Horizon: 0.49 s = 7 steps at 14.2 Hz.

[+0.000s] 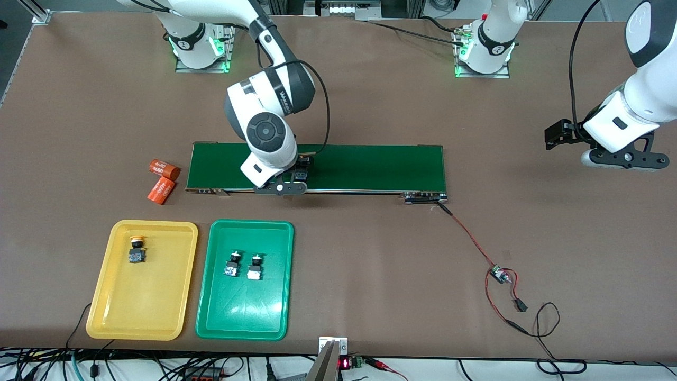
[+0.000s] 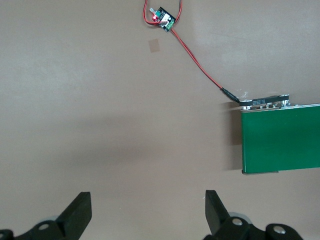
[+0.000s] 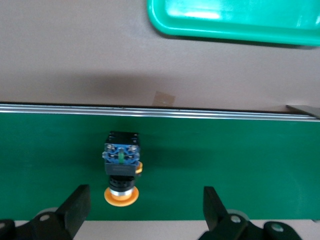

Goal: Sort buttons by color to trays
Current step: 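Return the right gripper to the belt and grasp the second orange-cap button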

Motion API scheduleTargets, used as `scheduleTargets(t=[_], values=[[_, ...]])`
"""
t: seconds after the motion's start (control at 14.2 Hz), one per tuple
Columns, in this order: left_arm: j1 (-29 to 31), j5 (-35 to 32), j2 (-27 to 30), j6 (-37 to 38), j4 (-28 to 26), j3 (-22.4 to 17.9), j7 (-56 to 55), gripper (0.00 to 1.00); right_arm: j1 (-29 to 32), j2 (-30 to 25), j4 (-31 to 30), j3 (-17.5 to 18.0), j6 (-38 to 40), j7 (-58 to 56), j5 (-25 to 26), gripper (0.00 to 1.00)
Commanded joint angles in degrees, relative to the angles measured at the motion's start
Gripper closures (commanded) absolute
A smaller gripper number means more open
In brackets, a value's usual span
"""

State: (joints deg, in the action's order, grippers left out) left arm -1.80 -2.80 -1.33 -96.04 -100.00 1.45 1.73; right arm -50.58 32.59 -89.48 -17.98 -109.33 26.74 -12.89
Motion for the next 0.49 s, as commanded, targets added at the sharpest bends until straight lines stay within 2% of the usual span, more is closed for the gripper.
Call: scheduleTargets(t=[0.0, 0.42], values=[[-0.13, 0.26, -0.7, 0.94, 1.65, 0.04, 0.21, 0.0, -0.93, -0.07, -2.01, -0.47, -1.94, 0.42, -0.82, 0.0], [-0.13, -0.45, -0.78, 0.85, 1.65, 0.04, 0.21, 0.0, -0.49, 3.09, -2.1, -0.47, -2.37, 0.33, -0.73, 0.0]])
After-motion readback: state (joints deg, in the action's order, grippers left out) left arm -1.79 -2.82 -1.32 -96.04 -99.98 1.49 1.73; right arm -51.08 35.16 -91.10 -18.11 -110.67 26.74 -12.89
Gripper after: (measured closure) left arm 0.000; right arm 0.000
